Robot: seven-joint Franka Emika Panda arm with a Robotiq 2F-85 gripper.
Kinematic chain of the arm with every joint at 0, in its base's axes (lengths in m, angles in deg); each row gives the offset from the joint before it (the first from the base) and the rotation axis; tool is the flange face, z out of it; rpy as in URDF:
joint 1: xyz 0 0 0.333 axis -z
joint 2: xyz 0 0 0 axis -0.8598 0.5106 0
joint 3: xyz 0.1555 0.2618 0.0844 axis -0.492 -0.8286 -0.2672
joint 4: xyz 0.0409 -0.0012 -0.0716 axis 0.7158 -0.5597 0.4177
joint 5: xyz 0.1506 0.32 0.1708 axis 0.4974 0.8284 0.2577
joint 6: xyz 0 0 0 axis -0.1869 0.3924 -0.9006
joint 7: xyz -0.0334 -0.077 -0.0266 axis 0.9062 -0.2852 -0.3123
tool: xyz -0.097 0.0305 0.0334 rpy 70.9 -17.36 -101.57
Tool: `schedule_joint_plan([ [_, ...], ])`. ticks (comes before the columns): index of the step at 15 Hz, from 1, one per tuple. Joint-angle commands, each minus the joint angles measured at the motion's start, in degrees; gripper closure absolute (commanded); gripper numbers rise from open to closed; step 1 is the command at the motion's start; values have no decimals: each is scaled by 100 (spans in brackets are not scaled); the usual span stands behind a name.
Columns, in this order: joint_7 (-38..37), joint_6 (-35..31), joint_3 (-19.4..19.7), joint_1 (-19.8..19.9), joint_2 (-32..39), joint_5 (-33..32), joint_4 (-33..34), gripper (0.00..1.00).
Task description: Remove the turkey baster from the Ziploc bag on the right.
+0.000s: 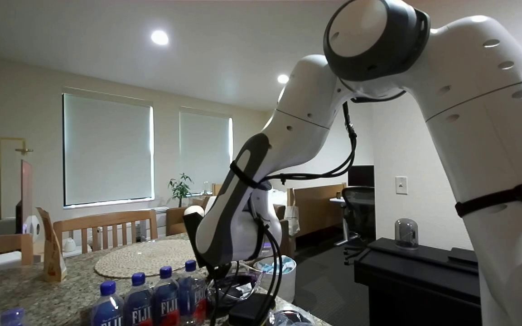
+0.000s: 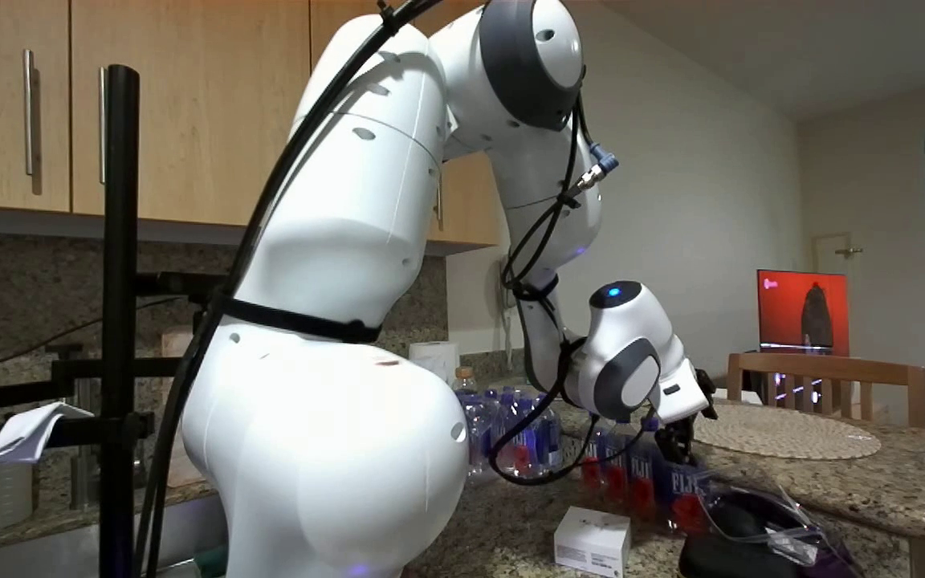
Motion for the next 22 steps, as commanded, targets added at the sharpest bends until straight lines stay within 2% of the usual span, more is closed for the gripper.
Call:
schedule_joint_plan([
  [1, 122, 3, -197, 123, -351, 334, -228, 0],
  [12, 20, 5, -156, 149, -977, 956, -895, 0],
  [16, -28, 7, -126, 250, -1149, 1015, -1228, 0],
  [18, -222, -1, 85, 168, -1222, 815, -1416, 0],
  [19, -36, 9, -29, 296, -1247, 1015, -1464, 18],
  [20, -29, 9, 2, 320, -1261, 1009, -1523, 27],
  [22, -145, -1, 222, 253, -1216, 783, -1625, 40],
])
